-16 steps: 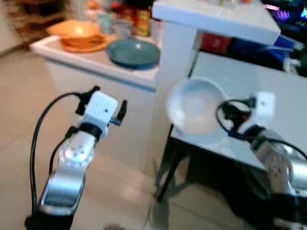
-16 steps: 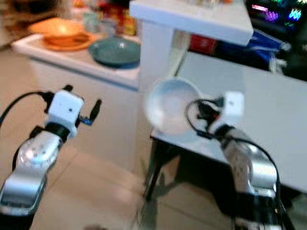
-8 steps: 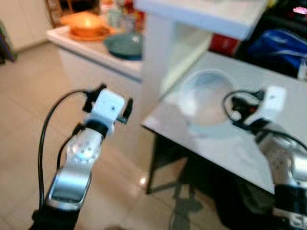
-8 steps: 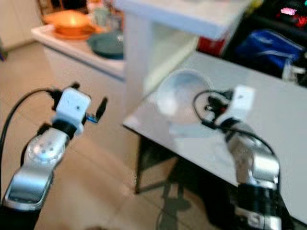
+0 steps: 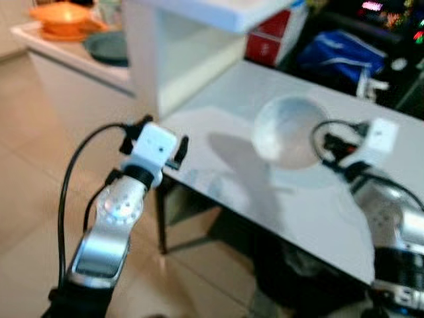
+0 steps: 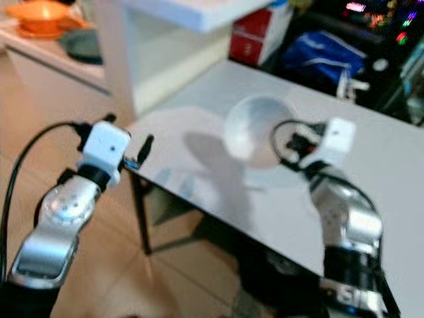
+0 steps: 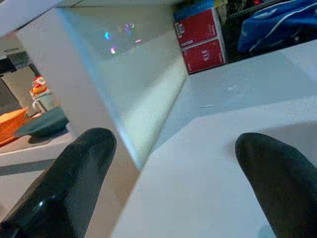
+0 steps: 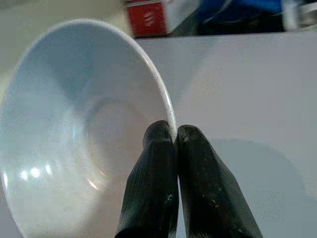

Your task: Setting the table

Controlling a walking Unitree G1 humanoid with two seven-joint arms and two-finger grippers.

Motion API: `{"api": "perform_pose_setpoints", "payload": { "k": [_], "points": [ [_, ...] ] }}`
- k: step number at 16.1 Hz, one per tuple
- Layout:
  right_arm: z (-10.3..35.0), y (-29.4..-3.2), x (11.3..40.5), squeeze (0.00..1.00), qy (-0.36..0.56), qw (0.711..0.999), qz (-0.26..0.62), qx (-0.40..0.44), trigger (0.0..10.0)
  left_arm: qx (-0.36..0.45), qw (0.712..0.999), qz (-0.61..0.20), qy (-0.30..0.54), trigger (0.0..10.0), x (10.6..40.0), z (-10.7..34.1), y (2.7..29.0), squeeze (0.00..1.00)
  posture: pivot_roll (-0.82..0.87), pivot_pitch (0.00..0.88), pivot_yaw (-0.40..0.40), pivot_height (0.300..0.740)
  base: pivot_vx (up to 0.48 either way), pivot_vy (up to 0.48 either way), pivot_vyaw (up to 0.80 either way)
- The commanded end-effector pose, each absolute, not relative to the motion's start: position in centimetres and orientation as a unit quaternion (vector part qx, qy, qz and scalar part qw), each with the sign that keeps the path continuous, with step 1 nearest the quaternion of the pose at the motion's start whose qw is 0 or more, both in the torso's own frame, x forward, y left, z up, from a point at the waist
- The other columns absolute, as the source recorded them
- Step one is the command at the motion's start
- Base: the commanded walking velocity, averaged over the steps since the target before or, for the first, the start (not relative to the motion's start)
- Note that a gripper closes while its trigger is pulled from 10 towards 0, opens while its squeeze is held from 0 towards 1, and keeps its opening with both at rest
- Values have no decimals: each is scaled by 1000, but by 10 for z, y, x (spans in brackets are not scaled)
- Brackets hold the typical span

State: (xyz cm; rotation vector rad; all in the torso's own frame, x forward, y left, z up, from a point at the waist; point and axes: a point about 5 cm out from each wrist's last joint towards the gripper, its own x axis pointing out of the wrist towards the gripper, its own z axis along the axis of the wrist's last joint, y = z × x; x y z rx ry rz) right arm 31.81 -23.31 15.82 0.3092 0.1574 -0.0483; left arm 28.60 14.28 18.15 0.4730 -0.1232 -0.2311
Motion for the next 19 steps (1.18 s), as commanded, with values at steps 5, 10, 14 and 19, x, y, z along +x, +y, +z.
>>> {"api": "perform_pose_setpoints", "payload": {
  "k": [5,10,14,19],
  "points": [
    [166,-237,319,0,75,985,-22,156,10000,235,963,-117,-65,10000,286,184,142,0,-7,0,-71,740,0,-480,0],
    [160,-234,316,0,98,982,-5,164,10000,235,962,-127,-63,10000,284,182,140,0,-10,0,-69,740,0,-480,0],
    [158,-234,314,0,120,976,16,182,10000,237,960,-132,-63,10000,284,181,138,0,-13,0,-69,740,0,-480,0],
    [148,-233,311,0,206,955,35,209,10000,202,961,-182,-46,10000,277,176,138,0,-9,0,-74,740,0,-288,0]
  ]
}}
